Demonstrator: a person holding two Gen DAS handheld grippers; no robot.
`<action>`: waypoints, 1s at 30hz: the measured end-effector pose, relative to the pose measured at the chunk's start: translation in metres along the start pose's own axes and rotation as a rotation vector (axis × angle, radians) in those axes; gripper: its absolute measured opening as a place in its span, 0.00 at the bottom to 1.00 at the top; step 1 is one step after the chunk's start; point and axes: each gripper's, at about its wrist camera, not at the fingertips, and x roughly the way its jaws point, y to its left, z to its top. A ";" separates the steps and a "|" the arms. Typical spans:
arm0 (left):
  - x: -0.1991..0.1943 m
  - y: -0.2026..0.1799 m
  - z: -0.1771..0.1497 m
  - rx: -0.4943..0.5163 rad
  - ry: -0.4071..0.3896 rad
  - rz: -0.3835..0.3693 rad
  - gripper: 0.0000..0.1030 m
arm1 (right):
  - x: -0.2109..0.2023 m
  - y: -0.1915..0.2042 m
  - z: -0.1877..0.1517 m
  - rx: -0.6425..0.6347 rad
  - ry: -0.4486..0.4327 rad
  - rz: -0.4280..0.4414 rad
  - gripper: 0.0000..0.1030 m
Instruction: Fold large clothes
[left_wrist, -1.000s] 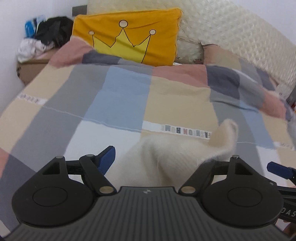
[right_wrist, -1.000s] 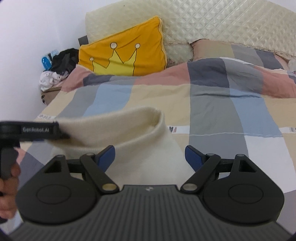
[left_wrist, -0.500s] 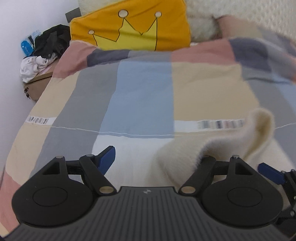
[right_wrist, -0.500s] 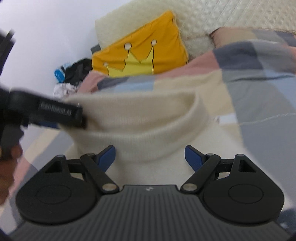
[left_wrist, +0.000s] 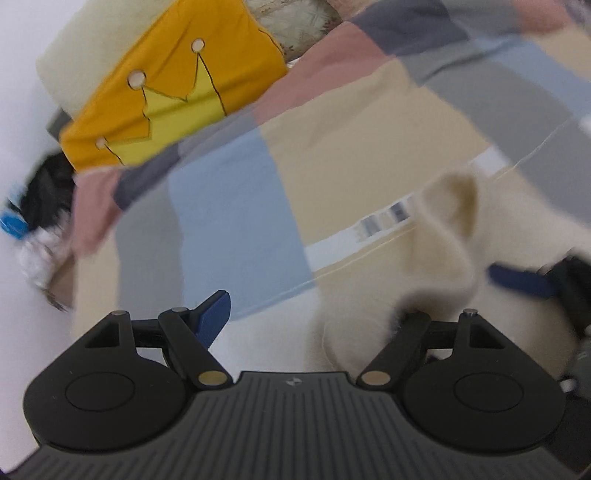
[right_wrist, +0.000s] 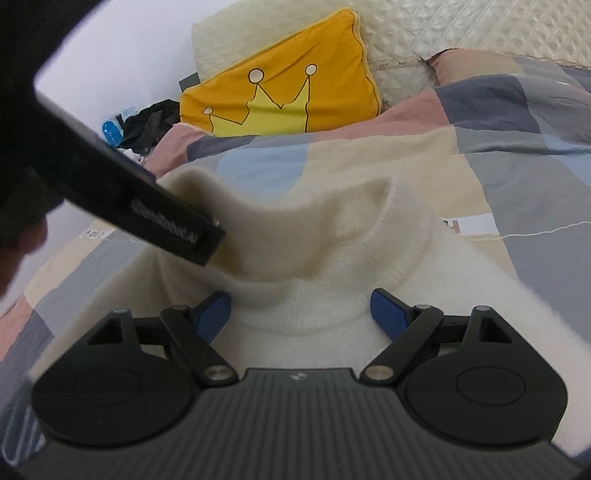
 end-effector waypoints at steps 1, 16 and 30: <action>-0.002 0.008 0.002 -0.047 0.003 -0.028 0.78 | -0.001 -0.002 0.000 0.012 -0.008 0.005 0.81; -0.026 0.006 -0.042 -0.042 -0.221 -0.028 0.75 | -0.032 -0.024 0.017 0.087 -0.081 0.098 0.71; -0.035 -0.020 -0.076 0.019 -0.379 0.010 0.20 | -0.010 -0.041 0.061 0.363 0.068 0.345 0.59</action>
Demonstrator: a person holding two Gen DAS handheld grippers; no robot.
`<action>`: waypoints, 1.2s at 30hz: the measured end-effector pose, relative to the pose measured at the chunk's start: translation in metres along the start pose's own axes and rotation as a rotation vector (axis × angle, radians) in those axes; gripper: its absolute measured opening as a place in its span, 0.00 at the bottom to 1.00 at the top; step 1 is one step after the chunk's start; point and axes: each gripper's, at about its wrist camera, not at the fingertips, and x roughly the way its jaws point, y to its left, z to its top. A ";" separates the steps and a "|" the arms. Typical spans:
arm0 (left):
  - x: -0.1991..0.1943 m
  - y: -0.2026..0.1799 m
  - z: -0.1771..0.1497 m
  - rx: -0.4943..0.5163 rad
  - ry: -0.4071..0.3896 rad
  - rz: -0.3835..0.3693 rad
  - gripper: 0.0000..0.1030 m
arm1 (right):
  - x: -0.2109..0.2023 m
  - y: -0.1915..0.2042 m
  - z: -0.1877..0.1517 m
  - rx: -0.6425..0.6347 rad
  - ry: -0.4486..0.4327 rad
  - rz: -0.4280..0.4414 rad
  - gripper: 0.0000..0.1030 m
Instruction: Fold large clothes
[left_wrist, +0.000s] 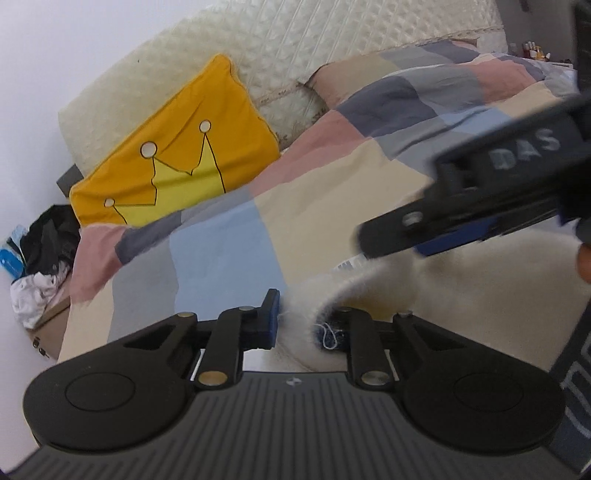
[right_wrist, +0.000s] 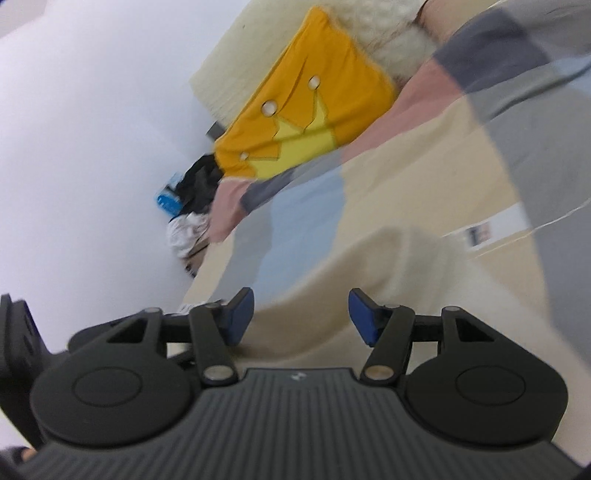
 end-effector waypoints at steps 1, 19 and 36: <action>-0.002 0.000 -0.002 0.007 -0.010 0.002 0.20 | 0.005 0.003 0.000 0.007 0.019 0.006 0.59; -0.043 -0.016 -0.004 0.235 -0.139 -0.072 0.80 | 0.013 0.038 0.011 -0.152 0.077 -0.083 0.08; -0.062 -0.002 -0.006 0.010 -0.125 -0.147 0.82 | 0.005 0.043 0.006 -0.211 0.133 -0.203 0.28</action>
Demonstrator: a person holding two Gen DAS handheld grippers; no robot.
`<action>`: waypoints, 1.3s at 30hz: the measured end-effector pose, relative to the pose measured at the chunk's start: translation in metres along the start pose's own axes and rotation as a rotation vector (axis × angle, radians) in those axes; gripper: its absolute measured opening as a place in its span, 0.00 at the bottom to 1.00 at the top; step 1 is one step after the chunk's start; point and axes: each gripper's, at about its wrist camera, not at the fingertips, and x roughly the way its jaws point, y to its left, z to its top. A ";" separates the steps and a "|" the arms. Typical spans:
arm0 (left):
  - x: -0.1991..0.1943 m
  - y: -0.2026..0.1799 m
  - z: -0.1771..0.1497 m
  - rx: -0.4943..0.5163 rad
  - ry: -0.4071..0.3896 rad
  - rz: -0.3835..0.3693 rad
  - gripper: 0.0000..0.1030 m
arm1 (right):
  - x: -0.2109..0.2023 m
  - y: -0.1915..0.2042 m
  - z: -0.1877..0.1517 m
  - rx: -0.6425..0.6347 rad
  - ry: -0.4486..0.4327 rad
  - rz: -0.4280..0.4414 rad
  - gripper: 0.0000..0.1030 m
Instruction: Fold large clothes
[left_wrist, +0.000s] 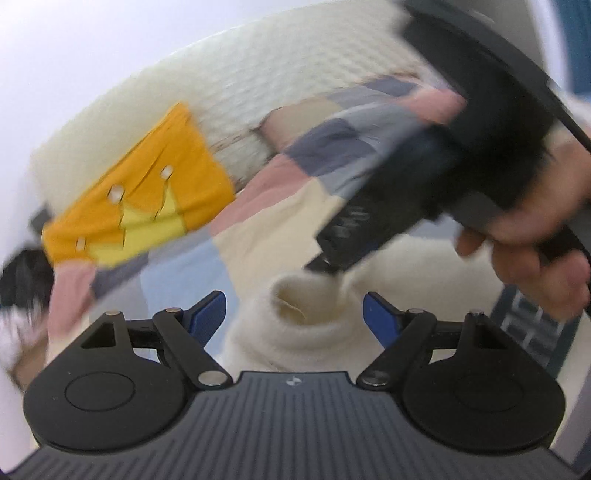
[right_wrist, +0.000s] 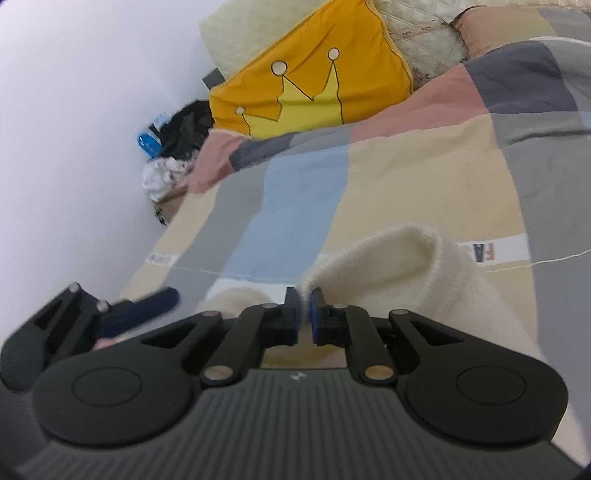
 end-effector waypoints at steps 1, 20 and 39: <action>-0.005 0.005 0.000 -0.049 0.001 0.008 0.82 | -0.003 0.000 -0.002 -0.007 0.004 -0.010 0.50; -0.201 -0.025 0.010 -0.455 0.040 0.127 0.82 | -0.186 0.073 -0.072 -0.207 -0.155 -0.192 0.61; -0.367 -0.103 -0.028 -0.524 0.020 0.146 0.82 | -0.309 0.137 -0.180 -0.297 -0.276 -0.267 0.59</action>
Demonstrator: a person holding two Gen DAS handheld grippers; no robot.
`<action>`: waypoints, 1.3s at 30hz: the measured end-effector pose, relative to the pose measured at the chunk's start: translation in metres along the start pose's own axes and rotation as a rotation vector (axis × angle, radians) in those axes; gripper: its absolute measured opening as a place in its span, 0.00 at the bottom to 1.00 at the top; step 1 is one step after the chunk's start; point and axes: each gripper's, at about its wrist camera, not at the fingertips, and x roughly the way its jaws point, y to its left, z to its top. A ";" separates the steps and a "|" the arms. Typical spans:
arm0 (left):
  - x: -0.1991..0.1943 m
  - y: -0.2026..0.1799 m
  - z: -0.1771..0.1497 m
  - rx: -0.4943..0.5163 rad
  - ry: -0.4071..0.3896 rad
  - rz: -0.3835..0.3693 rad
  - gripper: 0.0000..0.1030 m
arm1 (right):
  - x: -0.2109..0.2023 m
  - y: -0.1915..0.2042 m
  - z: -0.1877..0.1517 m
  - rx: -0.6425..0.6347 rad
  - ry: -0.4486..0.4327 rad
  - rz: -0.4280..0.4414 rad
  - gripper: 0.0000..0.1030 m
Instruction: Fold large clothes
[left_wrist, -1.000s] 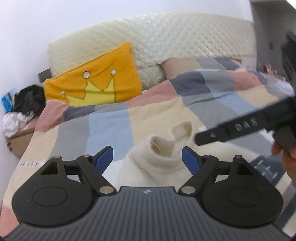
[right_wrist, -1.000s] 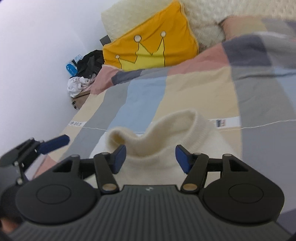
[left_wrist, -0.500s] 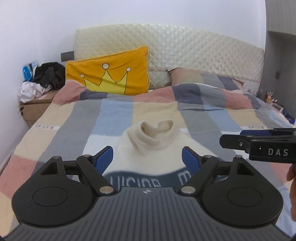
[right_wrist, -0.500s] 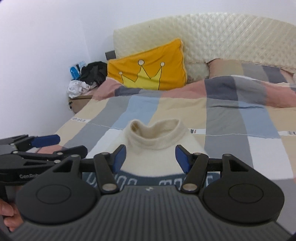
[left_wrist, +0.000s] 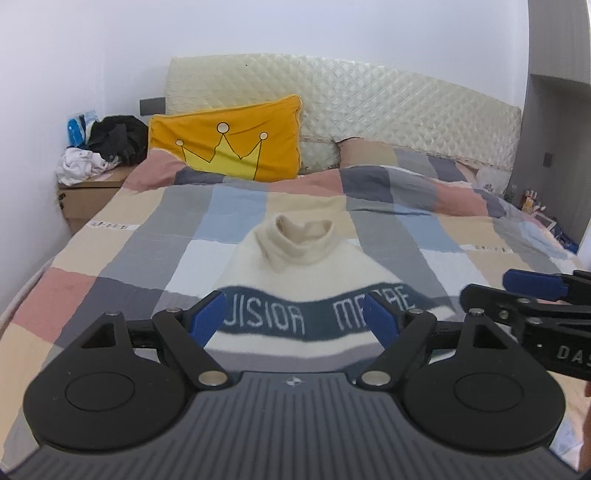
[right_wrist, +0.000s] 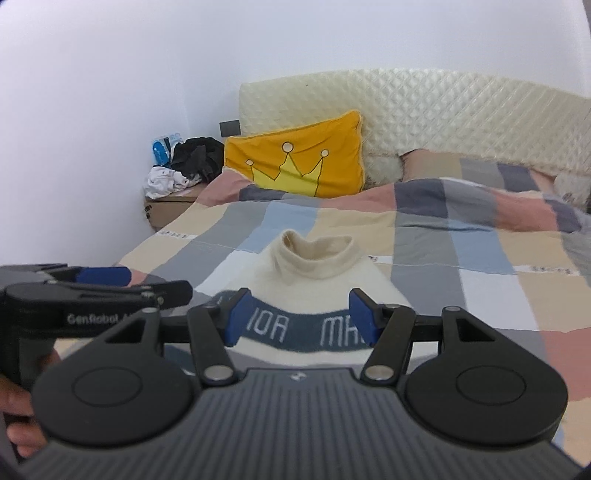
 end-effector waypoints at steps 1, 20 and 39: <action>-0.004 -0.002 -0.006 0.004 -0.003 -0.001 0.82 | -0.003 -0.002 -0.006 0.001 0.001 0.003 0.59; 0.108 -0.077 -0.058 -0.061 0.182 -0.098 0.82 | -0.021 -0.076 -0.096 0.178 -0.063 -0.139 0.59; 0.333 -0.215 -0.034 -0.009 0.268 -0.146 0.82 | 0.029 -0.166 -0.124 0.423 -0.015 -0.335 0.60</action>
